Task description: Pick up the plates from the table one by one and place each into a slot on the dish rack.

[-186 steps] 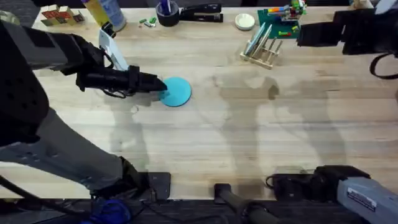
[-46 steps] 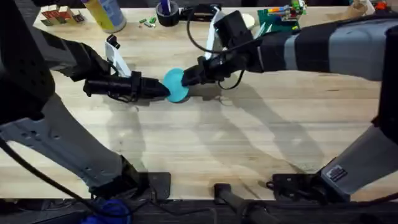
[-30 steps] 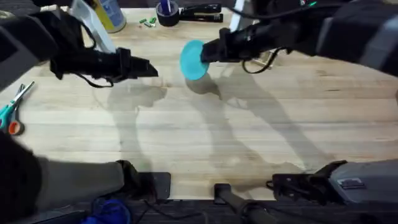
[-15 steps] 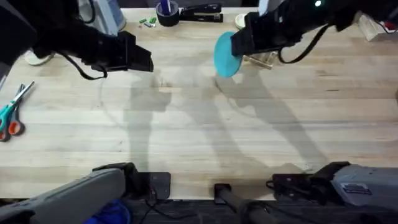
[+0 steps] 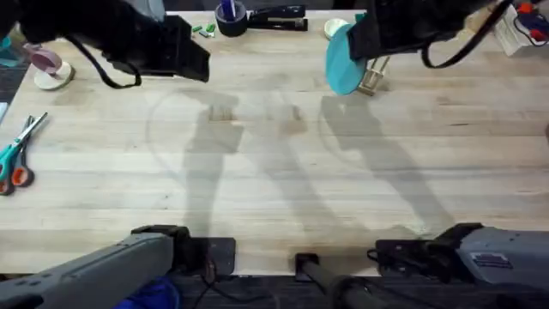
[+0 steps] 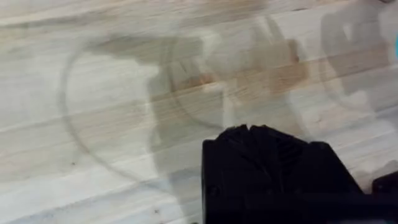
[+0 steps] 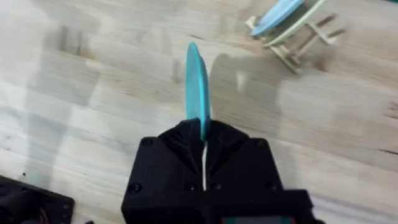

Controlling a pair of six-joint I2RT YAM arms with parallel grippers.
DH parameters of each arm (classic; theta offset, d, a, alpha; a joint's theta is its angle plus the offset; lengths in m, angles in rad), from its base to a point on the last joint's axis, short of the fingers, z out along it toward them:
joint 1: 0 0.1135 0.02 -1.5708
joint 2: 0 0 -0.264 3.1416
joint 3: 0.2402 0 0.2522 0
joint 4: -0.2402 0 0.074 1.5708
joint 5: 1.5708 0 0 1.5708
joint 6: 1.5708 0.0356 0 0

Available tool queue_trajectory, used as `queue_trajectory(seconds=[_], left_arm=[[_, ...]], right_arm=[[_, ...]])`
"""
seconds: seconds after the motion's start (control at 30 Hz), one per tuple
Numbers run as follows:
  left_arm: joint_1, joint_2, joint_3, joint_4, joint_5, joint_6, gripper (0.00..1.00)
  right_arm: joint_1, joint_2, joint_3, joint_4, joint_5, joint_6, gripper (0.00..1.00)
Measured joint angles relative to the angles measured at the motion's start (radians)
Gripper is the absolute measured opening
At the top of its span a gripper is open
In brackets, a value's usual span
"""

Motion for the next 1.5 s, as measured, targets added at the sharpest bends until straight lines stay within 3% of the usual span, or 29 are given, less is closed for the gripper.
queue_trajectory(seconds=[0.13,0.17,0.33,0.37,0.4,0.7,1.0,1.37,1.5], left_arm=[[-0.033,0.000,0.018,0.000,0.000,0.003,0.039],[-0.036,0.000,0.018,0.001,-0.001,0.009,0.081],[-0.037,0.000,0.018,0.002,-0.005,0.010,0.863],[-0.037,0.000,0.018,0.001,-0.006,0.007,0.957],[-0.037,0.000,0.018,0.001,-0.007,0.009,0.986],[-0.037,0.000,0.018,0.003,-0.014,0.010,0.995],[-0.037,0.000,0.018,0.003,-0.015,0.010,0.995],[-0.037,0.000,0.018,0.004,-0.015,0.010,0.995],[-0.037,0.000,0.018,0.010,-0.015,0.010,0.995]], right_arm=[[0.000,0.000,0.040,-0.028,0.028,0.000,0.030],[0.000,0.000,0.046,-0.032,0.035,0.000,0.030],[0.000,0.000,0.053,-0.053,0.077,0.002,0.030],[0.000,0.000,0.053,-0.056,0.084,0.002,0.030],[0.000,0.000,0.053,-0.058,0.090,0.002,0.030],[0.000,0.000,0.053,-0.063,0.185,0.057,0.030],[0.000,0.000,0.062,-0.072,0.328,0.242,0.030],[0.000,0.020,0.235,-0.088,0.438,0.394,0.030],[-0.001,0.063,0.294,-0.167,0.471,0.447,0.030]])
